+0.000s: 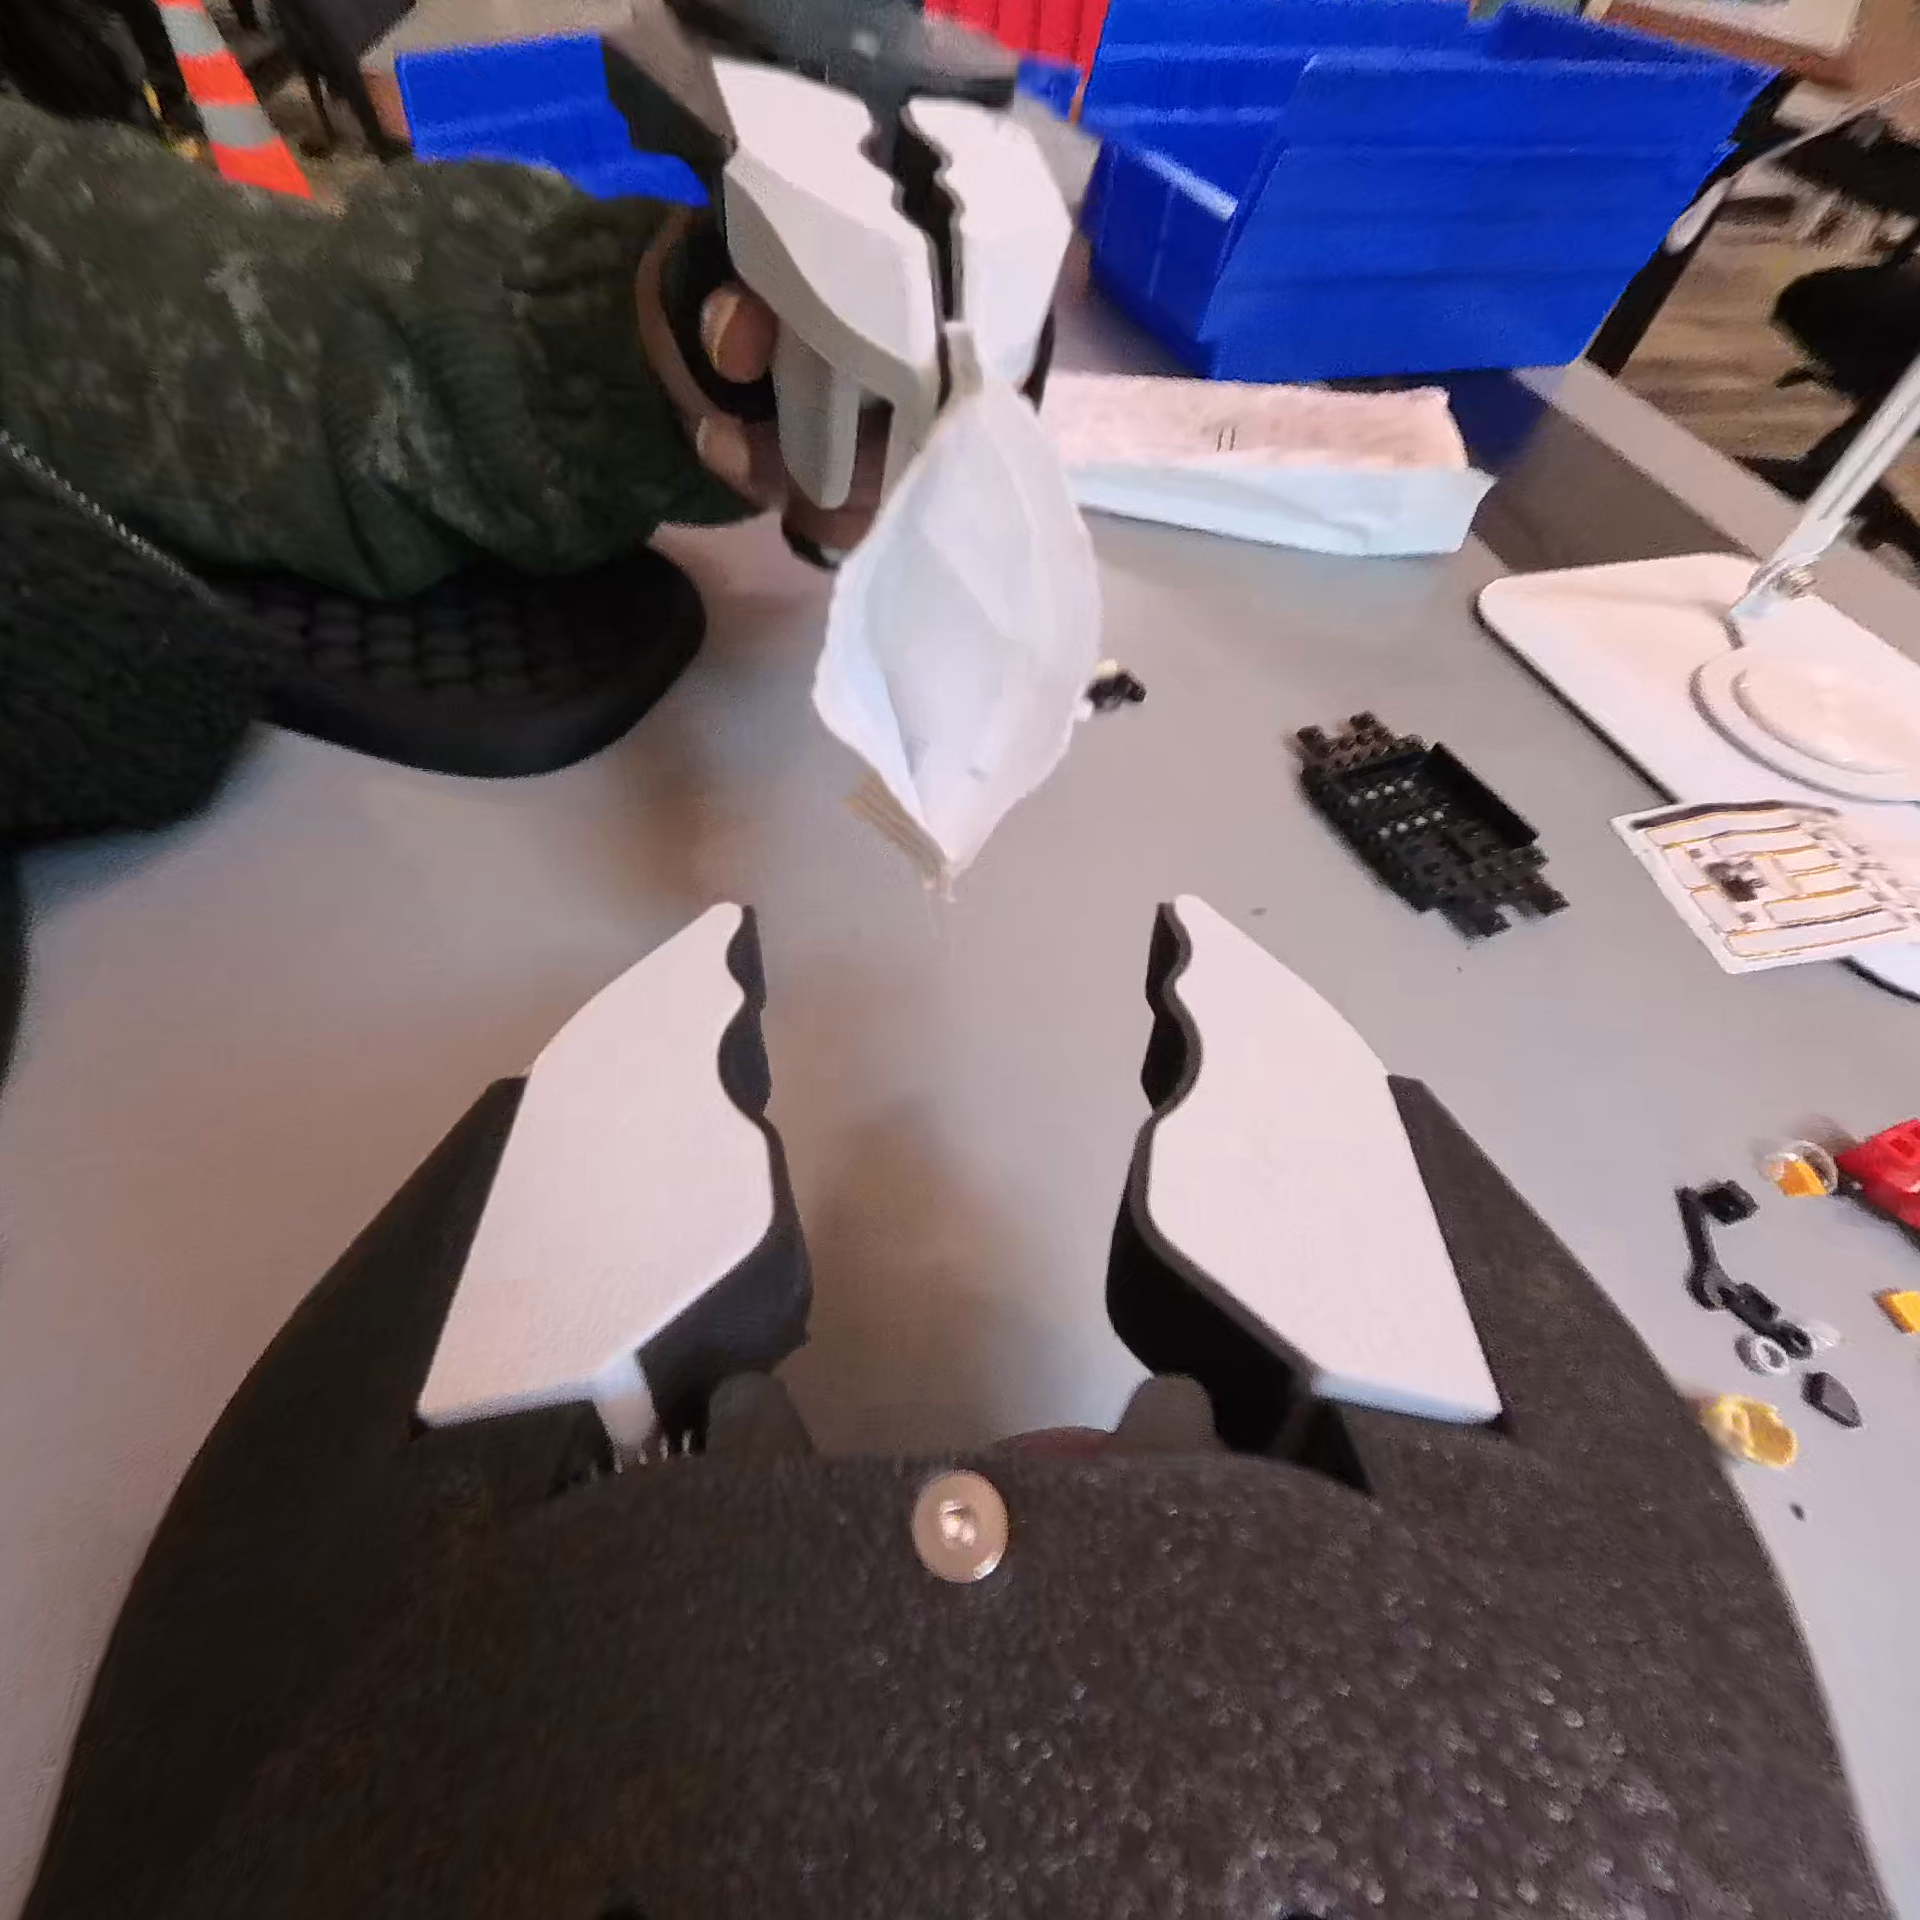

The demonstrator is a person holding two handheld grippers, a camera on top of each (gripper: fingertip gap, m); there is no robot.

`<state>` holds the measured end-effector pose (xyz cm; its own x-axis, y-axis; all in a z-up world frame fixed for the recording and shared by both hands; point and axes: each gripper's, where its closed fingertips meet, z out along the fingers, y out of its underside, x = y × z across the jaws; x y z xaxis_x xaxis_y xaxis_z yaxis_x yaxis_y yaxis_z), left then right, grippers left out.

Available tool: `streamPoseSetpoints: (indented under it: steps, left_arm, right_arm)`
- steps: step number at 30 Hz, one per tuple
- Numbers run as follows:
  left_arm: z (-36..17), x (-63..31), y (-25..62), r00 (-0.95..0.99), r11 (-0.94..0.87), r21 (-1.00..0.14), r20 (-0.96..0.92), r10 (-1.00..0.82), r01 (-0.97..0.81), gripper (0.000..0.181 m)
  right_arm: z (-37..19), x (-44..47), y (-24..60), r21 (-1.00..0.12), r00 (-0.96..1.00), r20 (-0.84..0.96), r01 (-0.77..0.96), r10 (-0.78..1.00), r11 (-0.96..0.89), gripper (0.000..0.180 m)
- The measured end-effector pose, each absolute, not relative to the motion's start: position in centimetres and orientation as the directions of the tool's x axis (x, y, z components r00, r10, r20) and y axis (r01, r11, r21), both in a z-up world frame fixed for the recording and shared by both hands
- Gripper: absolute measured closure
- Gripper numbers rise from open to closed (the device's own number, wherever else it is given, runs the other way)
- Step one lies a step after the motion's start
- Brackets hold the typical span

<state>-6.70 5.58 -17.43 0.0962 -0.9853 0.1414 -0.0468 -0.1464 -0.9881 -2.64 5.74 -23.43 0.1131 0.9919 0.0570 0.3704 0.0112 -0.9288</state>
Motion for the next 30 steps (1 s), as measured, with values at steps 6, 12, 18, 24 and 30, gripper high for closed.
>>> streamPoseSetpoints:
  steps: [6, 12, 18, 24, 30]
  left_arm:
    - [-13.5, -7.8, 5.3, -0.007, -0.223, -0.947, 0.228, -0.974, 0.232, 0.181]
    - [-11.7, -8.7, 6.3, 0.030, -0.238, -0.890, 0.270, -0.962, 0.389, 0.181]
    - [-11.9, -8.1, 6.1, 0.038, -0.233, -0.893, 0.268, -0.963, 0.384, 0.180]
    - [-12.1, -8.0, 6.2, 0.040, -0.239, -0.900, 0.271, -0.962, 0.365, 0.181]
    - [-13.1, -9.1, 7.9, 0.211, -0.169, -0.961, 0.216, -0.953, 0.220, 0.171]
  right_arm:
    - [-19.5, -4.2, 4.8, -0.992, 0.144, 0.042, 0.127, 0.989, 0.023, 0.132]
    - [-16.4, -4.6, 4.6, -0.990, 0.162, -0.138, -0.061, 0.977, -0.130, 0.147]
    - [-16.2, -4.3, 5.3, -0.989, 0.226, -0.144, -0.073, 0.963, -0.131, 0.171]
    - [-16.2, -3.9, 5.6, -0.991, 0.242, -0.126, -0.068, 0.962, -0.113, 0.177]
    - [-15.5, -2.1, 7.2, -0.996, 0.306, -0.085, -0.036, 0.948, -0.078, 0.180]
